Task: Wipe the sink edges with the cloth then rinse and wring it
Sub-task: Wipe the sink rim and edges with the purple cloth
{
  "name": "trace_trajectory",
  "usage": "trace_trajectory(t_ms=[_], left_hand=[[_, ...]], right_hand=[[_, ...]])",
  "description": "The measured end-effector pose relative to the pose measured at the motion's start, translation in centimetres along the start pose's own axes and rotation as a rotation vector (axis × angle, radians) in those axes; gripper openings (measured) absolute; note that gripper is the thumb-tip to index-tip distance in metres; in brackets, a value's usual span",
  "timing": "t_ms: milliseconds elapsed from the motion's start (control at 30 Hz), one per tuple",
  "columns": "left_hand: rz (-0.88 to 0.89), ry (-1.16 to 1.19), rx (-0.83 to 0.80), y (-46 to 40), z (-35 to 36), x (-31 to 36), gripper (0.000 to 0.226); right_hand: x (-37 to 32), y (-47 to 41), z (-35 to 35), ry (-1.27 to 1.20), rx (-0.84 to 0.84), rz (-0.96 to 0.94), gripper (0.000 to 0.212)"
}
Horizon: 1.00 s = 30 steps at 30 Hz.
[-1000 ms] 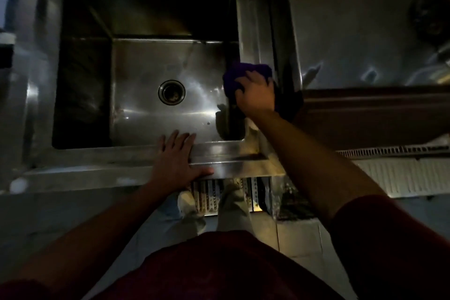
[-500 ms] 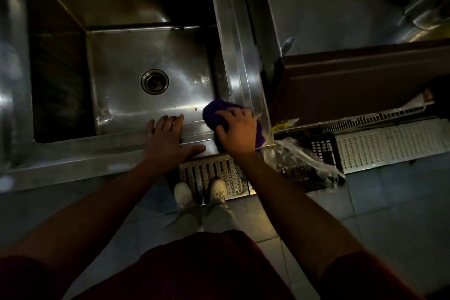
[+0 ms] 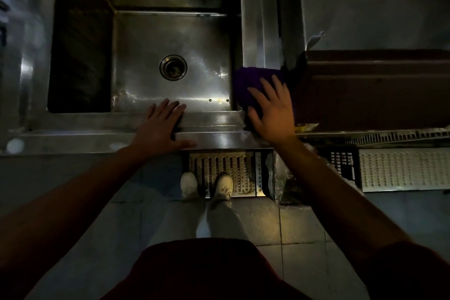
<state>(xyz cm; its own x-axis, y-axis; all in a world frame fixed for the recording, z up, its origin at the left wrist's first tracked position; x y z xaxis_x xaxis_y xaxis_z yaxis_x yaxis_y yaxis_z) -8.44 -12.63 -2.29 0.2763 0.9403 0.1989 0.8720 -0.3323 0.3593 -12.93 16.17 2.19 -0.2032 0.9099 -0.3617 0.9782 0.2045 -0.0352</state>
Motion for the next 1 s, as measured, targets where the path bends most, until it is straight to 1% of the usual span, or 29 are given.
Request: trace_trajectory(t_ms=[33, 133, 233, 367, 467, 533, 633, 700, 767, 833, 900, 933, 1000], left_hand=[[0.003, -0.003, 0.004, -0.1, 0.0, 0.1, 0.120], [0.011, -0.013, 0.029, -0.3, -0.1, 0.0, 0.117], [0.011, -0.025, 0.034, -0.5, 0.1, 0.0, 0.115], [0.006, -0.016, 0.037, -0.4, 0.0, -0.1, 0.117], [0.010, -0.003, 0.027, -0.4, 0.1, -0.2, 0.121], [0.005, 0.017, 0.033, -0.5, 0.2, -0.1, 0.120], [0.005, 0.003, 0.061, -0.4, -0.2, 0.3, 0.113], [0.005, -0.005, 0.046, -0.3, -0.2, 0.3, 0.113], [0.009, -0.010, 0.043, -0.3, 0.0, 0.3, 0.116], [0.023, -0.010, 0.048, -0.4, 0.1, 0.3, 0.117], [0.021, -0.009, 0.056, -0.5, 0.2, 0.2, 0.119], [0.013, -0.007, 0.059, -0.5, 0.3, 0.1, 0.120], [0.006, -0.004, 0.054, -0.5, 0.4, -0.1, 0.121]], right_hand=[[-0.2, 0.8, 0.5, 0.007, 0.013, 0.018, 0.049], [-1.1, 3.4, 1.1, -0.001, 0.090, 0.158, 0.048], [-3.5, 5.8, 2.4, -0.045, 0.115, 0.240, 0.046], [-10.3, 5.5, 5.1, -0.142, 0.054, 0.235, 0.045], [-12.6, 3.5, 6.0, -0.184, 0.009, 0.217, 0.043], [-12.0, 2.8, 5.3, -0.241, 0.019, 0.197, 0.042], [-9.8, 2.5, 1.3, -0.382, 0.105, 0.172, 0.041], [-6.9, 2.1, -2.4, -0.349, 0.200, 0.206, 0.042], [-3.9, 0.9, -5.0, -0.231, 0.276, 0.253, 0.045], [-2.0, -0.6, -4.7, -0.165, 0.257, 0.347, 0.052], [-1.6, -2.1, -2.5, -0.141, 0.180, 0.398, 0.058], [-1.7, -2.7, -1.2, -0.121, 0.143, 0.391, 0.061], [-1.5, -4.6, 0.4, -0.043, 0.134, 0.345, 0.060]])
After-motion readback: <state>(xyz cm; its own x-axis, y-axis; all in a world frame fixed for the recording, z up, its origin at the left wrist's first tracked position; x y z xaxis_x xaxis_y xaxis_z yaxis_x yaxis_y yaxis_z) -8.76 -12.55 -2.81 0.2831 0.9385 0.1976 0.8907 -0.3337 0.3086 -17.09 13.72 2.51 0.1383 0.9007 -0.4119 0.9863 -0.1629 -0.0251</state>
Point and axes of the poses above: each hand's wrist, its own y-axis away from the middle knuckle, its own z-axis out of the palm, x = y × z, the point moved 7 cm from there along -y, towards the middle knuckle, and after that the axes turned 3 degrees about -y, right-handed, at the moved point
